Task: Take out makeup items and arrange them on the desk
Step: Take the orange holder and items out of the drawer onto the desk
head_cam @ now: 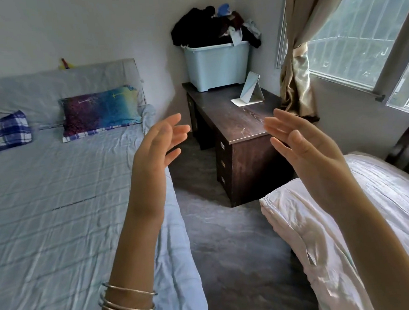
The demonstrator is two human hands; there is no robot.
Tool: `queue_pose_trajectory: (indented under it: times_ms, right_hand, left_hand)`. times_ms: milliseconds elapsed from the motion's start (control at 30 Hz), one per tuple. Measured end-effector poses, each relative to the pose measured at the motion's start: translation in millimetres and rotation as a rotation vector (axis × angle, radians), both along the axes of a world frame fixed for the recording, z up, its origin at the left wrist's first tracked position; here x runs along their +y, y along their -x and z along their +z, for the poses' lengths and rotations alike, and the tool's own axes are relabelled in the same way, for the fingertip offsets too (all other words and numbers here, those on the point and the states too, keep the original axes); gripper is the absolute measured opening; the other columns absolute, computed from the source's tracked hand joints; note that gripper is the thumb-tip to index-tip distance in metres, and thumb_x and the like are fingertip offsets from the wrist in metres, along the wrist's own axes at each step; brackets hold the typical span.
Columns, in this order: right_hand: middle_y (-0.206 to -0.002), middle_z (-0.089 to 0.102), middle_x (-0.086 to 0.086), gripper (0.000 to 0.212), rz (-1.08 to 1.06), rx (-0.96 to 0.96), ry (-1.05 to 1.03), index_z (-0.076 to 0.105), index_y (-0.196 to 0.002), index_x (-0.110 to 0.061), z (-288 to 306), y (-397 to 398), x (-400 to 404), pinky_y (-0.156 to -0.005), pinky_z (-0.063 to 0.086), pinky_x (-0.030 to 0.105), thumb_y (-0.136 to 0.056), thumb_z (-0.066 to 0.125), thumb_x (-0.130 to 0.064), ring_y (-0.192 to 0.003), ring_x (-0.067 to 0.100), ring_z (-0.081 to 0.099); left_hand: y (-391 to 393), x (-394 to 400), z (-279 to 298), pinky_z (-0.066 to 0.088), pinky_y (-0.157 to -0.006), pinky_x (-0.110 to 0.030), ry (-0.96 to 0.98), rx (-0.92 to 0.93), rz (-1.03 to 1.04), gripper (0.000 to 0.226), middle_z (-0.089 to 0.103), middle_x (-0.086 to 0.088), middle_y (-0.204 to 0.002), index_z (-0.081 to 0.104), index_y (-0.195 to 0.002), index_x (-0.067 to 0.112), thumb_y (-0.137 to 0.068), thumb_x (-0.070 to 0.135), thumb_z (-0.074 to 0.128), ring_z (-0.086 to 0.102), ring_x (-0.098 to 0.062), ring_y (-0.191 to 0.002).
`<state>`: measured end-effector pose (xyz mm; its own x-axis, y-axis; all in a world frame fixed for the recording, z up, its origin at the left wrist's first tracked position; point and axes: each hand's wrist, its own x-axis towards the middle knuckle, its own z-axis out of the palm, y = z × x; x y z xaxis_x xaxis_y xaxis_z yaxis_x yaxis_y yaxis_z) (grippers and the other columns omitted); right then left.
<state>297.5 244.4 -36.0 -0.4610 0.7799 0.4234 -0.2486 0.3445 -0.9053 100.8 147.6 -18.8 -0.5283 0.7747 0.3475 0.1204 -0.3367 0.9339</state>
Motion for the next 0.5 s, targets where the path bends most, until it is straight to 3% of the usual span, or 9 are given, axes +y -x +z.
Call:
queue_pose_trajectory:
  times_ms: [500]
  right_hand:
    - [-0.125,0.063,-0.004,0.077,0.053,-0.051,0.011,0.054,-0.125,-0.026,-10.2,67.3,141.1,-0.105,0.041,0.035,-0.062,0.07,-0.067,-0.124,0.013,0.054]
  left_hand:
    - [63.3,137.2,-17.5,0.048,-0.092,-0.024,0.029,-0.029,0.008,0.036,0.068,0.008,-0.106,0.061,-0.106,0.032,-0.083,0.043,0.036,0.063,-0.005,-0.106]
